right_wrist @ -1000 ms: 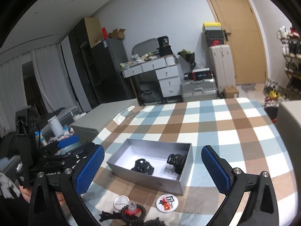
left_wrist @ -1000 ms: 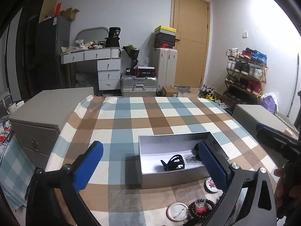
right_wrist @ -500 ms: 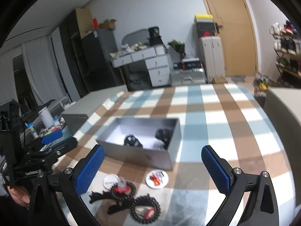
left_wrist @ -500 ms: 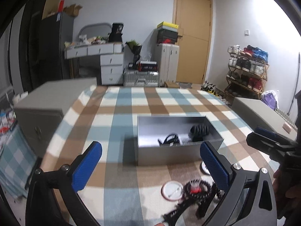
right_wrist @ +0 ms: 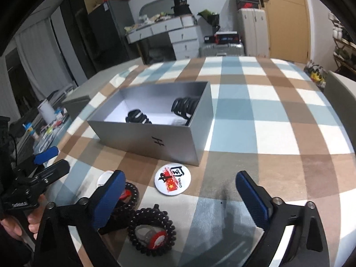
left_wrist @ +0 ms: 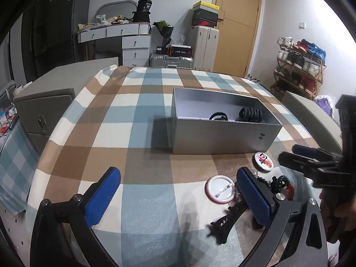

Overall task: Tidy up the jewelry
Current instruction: 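Withdraw both grippers from the box toward the remaining jewelry, then grasp the clear cup with the left gripper while the right gripper grasps the white badge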

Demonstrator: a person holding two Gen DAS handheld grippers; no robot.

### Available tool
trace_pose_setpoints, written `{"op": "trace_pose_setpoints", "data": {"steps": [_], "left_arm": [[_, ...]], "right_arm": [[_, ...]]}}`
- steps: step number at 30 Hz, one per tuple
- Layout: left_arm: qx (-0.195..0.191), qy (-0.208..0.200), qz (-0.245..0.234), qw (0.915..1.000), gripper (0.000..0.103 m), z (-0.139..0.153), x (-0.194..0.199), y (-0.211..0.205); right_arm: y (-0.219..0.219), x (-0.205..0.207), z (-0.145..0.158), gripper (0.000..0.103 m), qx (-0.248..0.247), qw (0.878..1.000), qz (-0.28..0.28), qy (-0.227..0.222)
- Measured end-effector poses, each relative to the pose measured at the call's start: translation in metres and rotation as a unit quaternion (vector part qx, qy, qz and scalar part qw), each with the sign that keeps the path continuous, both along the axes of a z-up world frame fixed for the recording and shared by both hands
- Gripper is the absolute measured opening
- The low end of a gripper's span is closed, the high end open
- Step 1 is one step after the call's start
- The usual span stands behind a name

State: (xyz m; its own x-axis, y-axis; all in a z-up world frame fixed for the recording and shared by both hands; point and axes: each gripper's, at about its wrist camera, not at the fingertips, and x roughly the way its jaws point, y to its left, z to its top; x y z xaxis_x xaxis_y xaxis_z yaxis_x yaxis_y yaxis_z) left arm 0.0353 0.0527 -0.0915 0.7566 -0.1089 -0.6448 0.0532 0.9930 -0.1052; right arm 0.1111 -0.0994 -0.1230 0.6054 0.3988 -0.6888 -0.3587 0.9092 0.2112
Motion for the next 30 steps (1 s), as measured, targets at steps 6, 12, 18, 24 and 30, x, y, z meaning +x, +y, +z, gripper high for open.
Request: {"op": "trace_pose_setpoints", "data": {"steps": [6, 12, 18, 24, 30], "left_arm": [[-0.017, 0.019, 0.002, 0.9997, 0.102, -0.007, 0.002, 0.002], [-0.017, 0.024, 0.001, 0.9996, 0.102, -0.007, 0.005, 0.001], [-0.014, 0.035, 0.001, 0.9993, 0.102, -0.010, 0.009, 0.002], [-0.009, 0.063, -0.004, 0.9979, 0.102, -0.014, 0.014, 0.004], [-0.002, 0.079, -0.038, 0.9961, 0.102, -0.014, 0.015, -0.005]], "right_arm": [[0.010, 0.009, -0.011, 0.081, -0.016, 0.999, 0.019, 0.027], [0.022, 0.010, -0.014, 0.070, -0.040, 0.998, 0.031, 0.030], [0.034, 0.009, -0.015, 0.055, -0.093, 0.995, 0.030, 0.018], [0.038, 0.004, -0.016, 0.041, -0.121, 0.992, 0.034, 0.005], [0.033, 0.001, -0.011, 0.041, -0.104, 0.994, 0.033, -0.005]]}}
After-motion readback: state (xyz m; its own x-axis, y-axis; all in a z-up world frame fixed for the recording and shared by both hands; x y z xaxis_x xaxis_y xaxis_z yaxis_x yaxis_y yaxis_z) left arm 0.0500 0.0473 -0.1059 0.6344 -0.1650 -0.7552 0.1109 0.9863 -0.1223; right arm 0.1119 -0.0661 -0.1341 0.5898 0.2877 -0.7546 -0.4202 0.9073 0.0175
